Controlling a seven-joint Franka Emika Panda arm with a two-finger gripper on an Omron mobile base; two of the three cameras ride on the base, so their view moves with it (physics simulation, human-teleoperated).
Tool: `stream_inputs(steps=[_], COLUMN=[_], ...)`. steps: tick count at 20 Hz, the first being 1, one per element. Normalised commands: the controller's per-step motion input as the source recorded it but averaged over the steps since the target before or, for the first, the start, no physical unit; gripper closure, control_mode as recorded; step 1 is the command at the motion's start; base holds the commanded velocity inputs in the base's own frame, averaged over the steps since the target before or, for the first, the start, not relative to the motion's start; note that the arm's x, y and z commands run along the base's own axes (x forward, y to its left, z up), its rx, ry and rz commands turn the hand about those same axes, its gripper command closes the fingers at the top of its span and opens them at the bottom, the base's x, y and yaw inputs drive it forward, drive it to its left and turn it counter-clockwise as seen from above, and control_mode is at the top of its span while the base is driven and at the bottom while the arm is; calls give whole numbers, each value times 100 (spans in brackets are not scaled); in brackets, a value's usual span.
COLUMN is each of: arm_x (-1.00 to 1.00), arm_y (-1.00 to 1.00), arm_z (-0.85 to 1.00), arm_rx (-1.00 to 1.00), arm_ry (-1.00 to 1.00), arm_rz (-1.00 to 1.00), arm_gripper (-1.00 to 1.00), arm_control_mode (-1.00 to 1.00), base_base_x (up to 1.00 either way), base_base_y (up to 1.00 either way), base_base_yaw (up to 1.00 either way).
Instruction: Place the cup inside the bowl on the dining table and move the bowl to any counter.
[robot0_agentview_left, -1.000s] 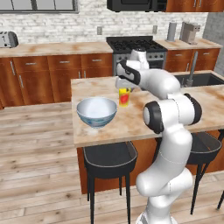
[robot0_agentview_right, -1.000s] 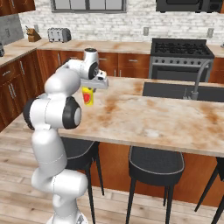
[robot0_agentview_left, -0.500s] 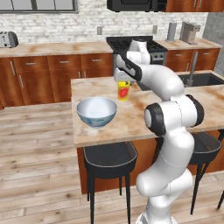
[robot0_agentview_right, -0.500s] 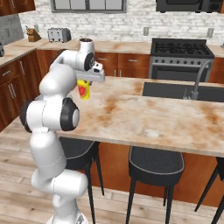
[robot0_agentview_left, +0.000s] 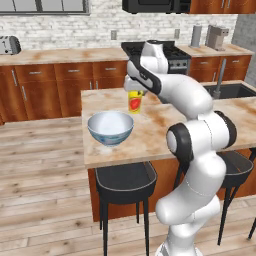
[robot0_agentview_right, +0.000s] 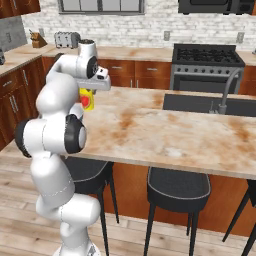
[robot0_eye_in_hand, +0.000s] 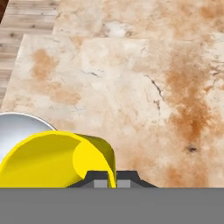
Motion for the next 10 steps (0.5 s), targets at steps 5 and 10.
stream_inputs(steps=[5,10], arm_x=[-5,0], arm_y=[52,48], arm_z=[0,0], arm_rx=[0,0], arm_ry=[0,0], arm_rz=[0,0], arm_gripper=[100,100], arm_control_mode=[-100,-100], base_base_x=[0,0], base_base_y=[0,0], base_base_yaw=[0,0])
